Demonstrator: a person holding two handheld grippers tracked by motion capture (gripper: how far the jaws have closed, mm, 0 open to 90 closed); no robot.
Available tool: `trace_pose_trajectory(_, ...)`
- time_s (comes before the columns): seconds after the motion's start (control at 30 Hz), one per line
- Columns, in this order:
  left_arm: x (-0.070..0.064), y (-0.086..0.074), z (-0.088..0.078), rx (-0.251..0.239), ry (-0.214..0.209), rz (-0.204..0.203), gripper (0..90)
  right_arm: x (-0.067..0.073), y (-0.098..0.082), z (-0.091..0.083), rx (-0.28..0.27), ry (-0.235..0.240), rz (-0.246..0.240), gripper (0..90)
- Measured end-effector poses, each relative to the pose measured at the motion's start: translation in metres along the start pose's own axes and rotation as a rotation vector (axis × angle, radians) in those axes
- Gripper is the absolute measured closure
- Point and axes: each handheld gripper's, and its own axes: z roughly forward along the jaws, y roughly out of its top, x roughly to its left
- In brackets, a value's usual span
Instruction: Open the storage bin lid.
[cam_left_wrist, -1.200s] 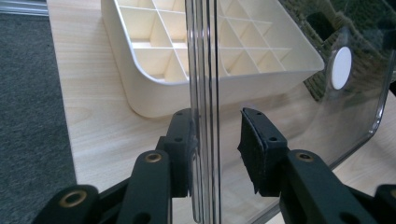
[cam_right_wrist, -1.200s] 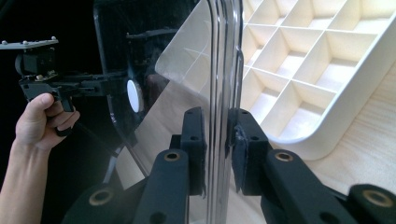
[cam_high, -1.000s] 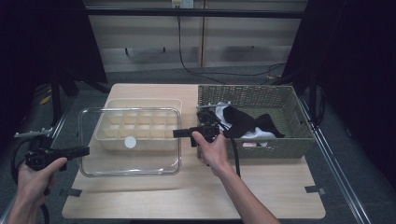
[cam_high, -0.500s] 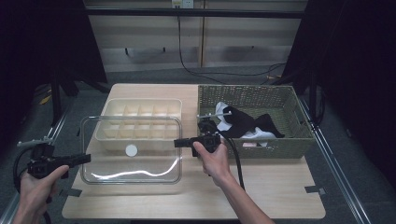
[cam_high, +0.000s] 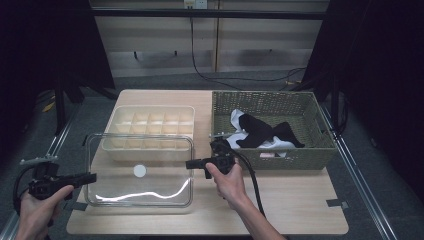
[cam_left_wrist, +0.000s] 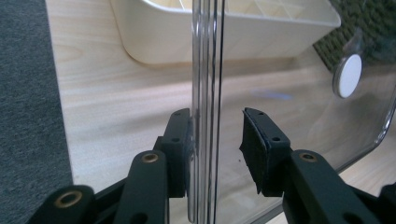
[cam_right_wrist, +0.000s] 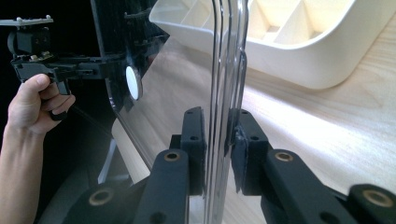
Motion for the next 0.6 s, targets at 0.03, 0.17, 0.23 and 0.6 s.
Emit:
trace_pose_trajectory(0.03, 0.000, -0.001, 0.001, 0.002, -0.004, 0.002, 63.6, 0.000, -0.001, -0.001, -0.001, -0.001, 0.002, 77.3)
trace_pose_trajectory(0.17, -0.006, -0.005, 0.002, 0.031, -0.006, 0.028, 63.2, 0.000, -0.004, -0.004, 0.004, -0.006, 0.005, 77.2)
trace_pose_trajectory(0.23, -0.008, -0.007, 0.001, 0.031, -0.012, 0.032, 63.5, 0.000, -0.007, -0.006, 0.010, -0.014, 0.001, 76.9)
trace_pose_trajectory(0.6, -0.003, -0.023, 0.002, 0.039, -0.007, 0.002, 64.2, -0.005, -0.027, 0.003, 0.062, -0.014, 0.044, 76.2)
